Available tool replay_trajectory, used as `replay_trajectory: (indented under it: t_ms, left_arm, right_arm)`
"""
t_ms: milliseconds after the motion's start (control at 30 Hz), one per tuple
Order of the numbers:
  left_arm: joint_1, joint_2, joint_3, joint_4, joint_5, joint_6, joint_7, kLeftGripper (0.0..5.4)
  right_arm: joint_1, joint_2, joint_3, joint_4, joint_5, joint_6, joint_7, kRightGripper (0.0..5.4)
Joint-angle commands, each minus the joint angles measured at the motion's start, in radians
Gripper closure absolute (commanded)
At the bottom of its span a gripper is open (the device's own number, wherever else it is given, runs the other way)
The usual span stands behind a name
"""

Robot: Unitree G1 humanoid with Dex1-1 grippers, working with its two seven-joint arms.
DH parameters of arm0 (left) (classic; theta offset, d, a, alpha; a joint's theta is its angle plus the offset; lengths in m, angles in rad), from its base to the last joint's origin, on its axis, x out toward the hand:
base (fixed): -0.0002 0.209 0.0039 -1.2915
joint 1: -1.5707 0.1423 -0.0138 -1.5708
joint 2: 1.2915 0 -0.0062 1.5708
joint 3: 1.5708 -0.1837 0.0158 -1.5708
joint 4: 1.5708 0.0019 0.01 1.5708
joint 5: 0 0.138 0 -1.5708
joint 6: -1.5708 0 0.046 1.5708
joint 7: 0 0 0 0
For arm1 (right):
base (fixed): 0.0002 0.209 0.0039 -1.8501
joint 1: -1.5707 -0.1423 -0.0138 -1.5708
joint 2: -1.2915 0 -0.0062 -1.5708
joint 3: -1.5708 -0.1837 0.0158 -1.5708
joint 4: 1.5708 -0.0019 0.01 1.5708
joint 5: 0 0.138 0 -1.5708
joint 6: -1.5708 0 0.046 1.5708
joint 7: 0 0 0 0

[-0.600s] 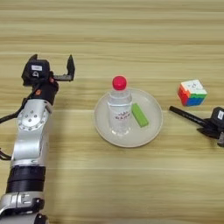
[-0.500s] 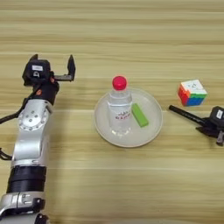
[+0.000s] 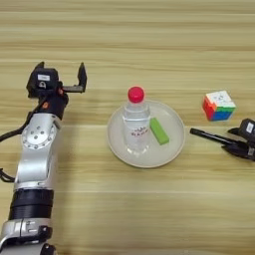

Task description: Move the objects on the table

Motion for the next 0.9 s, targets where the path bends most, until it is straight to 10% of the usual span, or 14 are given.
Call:
replay_trajectory:
  t_ms: [33,900]
  left_arm:
    - [0.006,-0.007,-0.003,0.005,0.009,-0.01,0.007,0.0]
    - [0.001,-0.009,-0.001,0.046,0.018,-0.042,0.01,0.0]
  right_arm:
    - [0.05,0.008,0.029,0.022,-0.025,0.043,0.017,2.23]
    - [0.14,0.054,-0.188,-0.342,0.203,0.233,-0.067,0.02]
